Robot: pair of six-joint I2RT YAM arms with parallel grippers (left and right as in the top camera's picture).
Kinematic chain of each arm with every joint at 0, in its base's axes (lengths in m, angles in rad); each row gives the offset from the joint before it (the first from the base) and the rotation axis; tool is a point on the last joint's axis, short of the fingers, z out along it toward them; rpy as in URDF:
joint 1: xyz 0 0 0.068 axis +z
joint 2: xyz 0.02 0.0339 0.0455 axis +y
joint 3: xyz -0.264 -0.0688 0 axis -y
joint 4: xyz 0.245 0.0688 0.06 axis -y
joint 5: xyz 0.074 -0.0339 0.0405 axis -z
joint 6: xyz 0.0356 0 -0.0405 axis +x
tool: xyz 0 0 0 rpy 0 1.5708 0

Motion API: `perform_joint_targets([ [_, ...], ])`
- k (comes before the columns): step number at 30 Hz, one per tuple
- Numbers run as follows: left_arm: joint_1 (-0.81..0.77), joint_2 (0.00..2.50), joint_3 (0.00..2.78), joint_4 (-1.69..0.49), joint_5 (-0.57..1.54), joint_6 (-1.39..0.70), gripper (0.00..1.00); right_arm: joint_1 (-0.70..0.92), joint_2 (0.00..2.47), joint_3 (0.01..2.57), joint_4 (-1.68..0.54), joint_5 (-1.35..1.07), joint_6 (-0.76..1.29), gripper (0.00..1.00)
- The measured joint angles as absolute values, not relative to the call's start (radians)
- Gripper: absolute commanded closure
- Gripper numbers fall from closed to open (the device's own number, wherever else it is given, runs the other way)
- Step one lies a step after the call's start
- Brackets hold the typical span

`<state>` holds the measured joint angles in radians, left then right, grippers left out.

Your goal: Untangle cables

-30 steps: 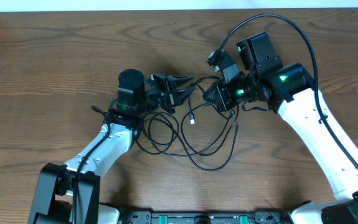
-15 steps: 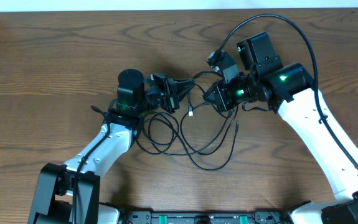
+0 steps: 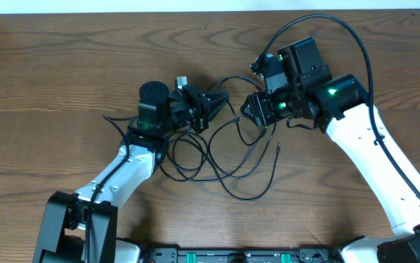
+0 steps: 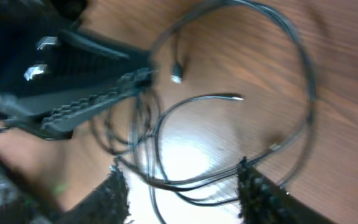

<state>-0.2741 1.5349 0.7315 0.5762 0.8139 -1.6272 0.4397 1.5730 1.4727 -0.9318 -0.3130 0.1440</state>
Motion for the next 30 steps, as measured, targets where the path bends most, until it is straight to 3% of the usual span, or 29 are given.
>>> perform_joint_targets([
  [5,-0.274,1.536,0.73,0.617,0.835,-1.479,0.92,0.432,1.573,1.473,-0.932,-0.158,0.243,0.4],
  [8,-0.274,1.538,0.727,0.781,0.897,-1.402,0.93,0.429,1.584,1.473,-0.934,-0.061,0.3,0.41],
  [11,-0.274,1.538,0.729,0.907,0.984,-1.33,0.93,0.427,1.616,1.473,-0.932,-0.012,0.328,0.48],
  [24,-0.265,1.538,0.729,0.923,1.173,-1.232,0.92,0.409,1.871,1.473,-0.943,0.169,0.432,0.57],
  [30,-0.129,1.538,0.729,0.983,1.269,-1.23,0.93,0.32,1.945,1.472,-0.968,0.252,0.502,0.6],
])
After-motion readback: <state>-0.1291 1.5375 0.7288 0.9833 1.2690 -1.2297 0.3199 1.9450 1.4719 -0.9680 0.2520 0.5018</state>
